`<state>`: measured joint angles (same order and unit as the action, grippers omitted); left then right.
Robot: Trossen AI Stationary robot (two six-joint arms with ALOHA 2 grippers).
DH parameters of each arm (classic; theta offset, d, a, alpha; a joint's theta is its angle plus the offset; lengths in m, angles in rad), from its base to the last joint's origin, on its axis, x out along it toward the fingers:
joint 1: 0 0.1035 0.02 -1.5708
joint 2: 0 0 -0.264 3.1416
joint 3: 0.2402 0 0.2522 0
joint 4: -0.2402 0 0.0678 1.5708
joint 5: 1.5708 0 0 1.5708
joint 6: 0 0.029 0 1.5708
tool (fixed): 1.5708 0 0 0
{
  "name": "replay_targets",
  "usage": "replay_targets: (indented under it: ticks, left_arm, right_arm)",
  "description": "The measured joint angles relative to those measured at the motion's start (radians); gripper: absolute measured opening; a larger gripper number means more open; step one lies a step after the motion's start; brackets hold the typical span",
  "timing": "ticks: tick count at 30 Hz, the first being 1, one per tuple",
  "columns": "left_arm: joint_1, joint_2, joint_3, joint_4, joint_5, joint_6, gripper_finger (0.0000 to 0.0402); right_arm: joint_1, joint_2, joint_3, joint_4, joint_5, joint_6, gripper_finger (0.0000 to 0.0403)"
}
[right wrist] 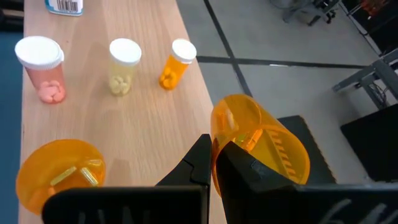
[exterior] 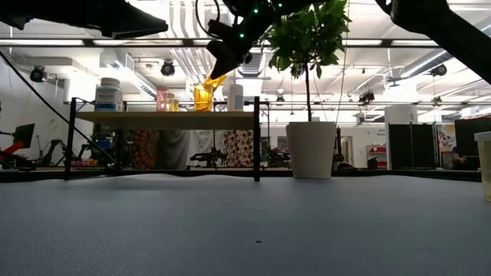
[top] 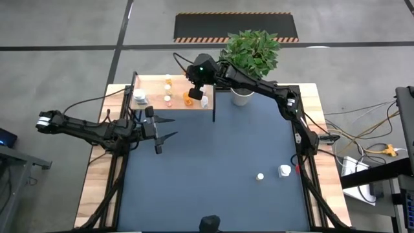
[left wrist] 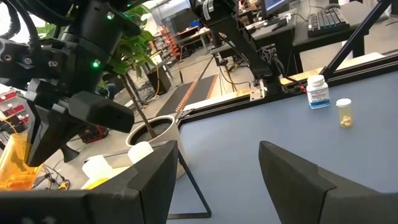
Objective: Pick and place medicine bottles onto shelf by color
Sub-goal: Put the orange pill bottle on the shelf
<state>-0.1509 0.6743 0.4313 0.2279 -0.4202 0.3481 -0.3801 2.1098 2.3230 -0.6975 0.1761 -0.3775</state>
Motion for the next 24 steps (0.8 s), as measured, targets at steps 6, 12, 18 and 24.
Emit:
replay_targets:
  ticks: [6,12,18,24]
  left_arm:
    - [0.0,0.0,0.0,0.0,0.0,0.0,0.0209]
    - [0.0,0.002,0.0,0.0,0.0,0.0,0.0209]
    - [0.0,0.002,0.0,0.0,0.0,0.0,0.0209]
    - [0.0,0.002,0.0,0.0,0.0,0.0,0.0209]
  right_arm:
    - [0.0,0.0,0.0,-0.001,0.0,0.003,0.0008]
    - [0.0,0.0,0.0,-0.003,0.0,0.028,0.0008]
    - [0.0,0.0,-0.001,-0.003,-0.015,0.074,0.0009]
    - [0.0,0.0,-0.011,-0.004,-0.027,0.125,0.0008]
